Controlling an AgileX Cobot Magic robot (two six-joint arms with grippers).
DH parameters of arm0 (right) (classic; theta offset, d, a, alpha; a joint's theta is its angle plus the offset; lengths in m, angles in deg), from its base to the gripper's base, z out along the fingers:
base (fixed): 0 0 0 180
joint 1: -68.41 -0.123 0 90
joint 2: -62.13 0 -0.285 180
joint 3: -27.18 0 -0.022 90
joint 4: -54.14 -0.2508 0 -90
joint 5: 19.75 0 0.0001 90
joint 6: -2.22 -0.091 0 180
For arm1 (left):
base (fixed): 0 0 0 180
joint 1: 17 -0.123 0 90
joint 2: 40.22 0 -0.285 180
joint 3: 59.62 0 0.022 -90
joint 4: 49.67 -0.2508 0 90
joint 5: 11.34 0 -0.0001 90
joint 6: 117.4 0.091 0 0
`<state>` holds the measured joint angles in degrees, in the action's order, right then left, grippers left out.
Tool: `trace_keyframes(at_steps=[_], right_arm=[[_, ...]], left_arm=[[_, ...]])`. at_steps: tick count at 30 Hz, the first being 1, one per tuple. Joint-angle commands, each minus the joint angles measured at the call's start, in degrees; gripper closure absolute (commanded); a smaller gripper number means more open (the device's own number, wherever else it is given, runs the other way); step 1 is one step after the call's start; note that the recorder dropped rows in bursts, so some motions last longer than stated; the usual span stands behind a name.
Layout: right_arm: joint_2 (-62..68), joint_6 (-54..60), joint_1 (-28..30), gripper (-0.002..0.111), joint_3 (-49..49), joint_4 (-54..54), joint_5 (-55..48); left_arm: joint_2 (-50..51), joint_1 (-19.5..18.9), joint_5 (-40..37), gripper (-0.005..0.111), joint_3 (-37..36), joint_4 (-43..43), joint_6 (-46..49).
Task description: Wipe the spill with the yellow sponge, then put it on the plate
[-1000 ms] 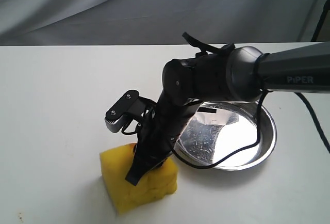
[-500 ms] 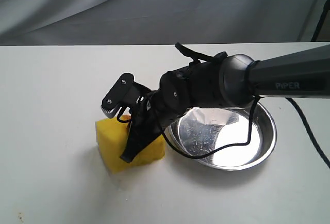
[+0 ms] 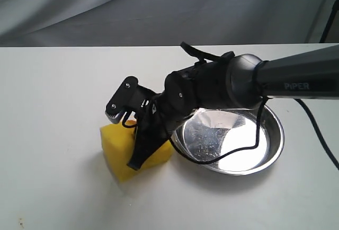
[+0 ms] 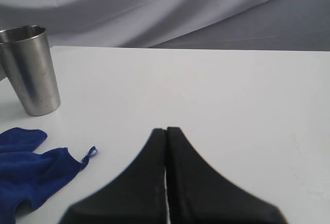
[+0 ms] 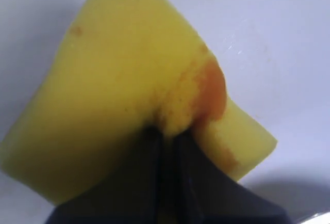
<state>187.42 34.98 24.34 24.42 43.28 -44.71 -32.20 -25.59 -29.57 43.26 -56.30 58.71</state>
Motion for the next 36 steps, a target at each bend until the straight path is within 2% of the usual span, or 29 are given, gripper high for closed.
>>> trace_keyframes(at_steps=[1,8,12,17,22,25,29,36], right_arm=[[0.01,6.61,-0.02,0.108,-0.32,-1.55,-17.2],[0.01,12.18,-0.13,0.108,-0.32,-15.19,-31.82],[0.01,11.99,-3.4,0.108,-0.32,-18.04,-35.93],[0.01,9.76,-10.5,0.108,-0.32,-17.16,-28.2],[0.01,-2.86,-13.1,0.108,-0.32,-5.77,-14.85],[0.58,-5.6,-10.78,0.108,1.46,0.54,-12.67],[3.45,-5.99,-5.94,0.108,7.73,0.88,-13.76],[12.71,-6.24,0.9,0.108,21.68,1.27,-26.84]], left_arm=[[-0.23,0.21,0.25,0.107,-0.1,0.03,-0.22],[-0.23,0.21,0.25,0.107,-0.1,0.03,-0.22],[-0.23,0.21,0.25,0.107,-0.1,0.03,-0.22],[-0.23,0.21,0.25,0.107,-0.1,0.03,-0.22],[-0.23,0.21,0.25,0.107,-0.1,0.03,-0.22],[-0.23,0.21,0.25,0.107,-0.1,0.03,-0.22],[-0.23,0.21,0.25,0.107,-0.1,0.03,-0.22],[-0.23,0.21,0.25,0.107,-0.1,0.03,-0.22]])
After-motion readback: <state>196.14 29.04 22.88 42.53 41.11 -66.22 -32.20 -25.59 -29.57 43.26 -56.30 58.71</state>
